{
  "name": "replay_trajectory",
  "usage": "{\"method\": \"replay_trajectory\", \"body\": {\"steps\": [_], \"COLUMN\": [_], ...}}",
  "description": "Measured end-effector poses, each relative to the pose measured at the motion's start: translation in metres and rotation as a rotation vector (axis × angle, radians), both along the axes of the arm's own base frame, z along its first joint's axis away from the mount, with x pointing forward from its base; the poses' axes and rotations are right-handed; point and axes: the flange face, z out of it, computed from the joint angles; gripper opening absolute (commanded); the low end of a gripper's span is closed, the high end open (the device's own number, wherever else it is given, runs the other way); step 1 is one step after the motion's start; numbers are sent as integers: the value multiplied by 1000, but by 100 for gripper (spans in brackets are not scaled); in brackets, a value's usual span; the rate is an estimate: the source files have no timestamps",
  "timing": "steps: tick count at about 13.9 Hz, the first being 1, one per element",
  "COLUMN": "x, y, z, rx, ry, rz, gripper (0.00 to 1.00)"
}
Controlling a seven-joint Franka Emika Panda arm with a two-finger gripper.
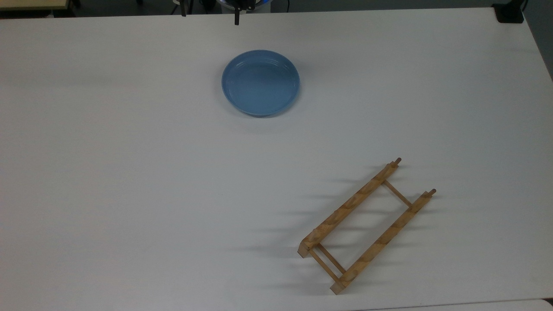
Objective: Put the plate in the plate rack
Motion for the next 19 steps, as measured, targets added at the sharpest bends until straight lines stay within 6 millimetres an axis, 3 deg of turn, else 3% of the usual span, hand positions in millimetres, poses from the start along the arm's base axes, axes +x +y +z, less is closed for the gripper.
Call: {"method": "replay_trajectory", "body": {"steps": [5,9,10,14,16,19], "x": [-1,-7,-8,-12,-17,-18], "y": [-11,-28,-29,-26,-25,-24], "z": [-9,-46,-59,-125,-171,-218], "rx": [9,40,47,64,70,81], "ry": [47,149,170,201,214,244], "rz": [214,423,457,553,572,581], "gripper": [100,100,99,73,71,70]}}
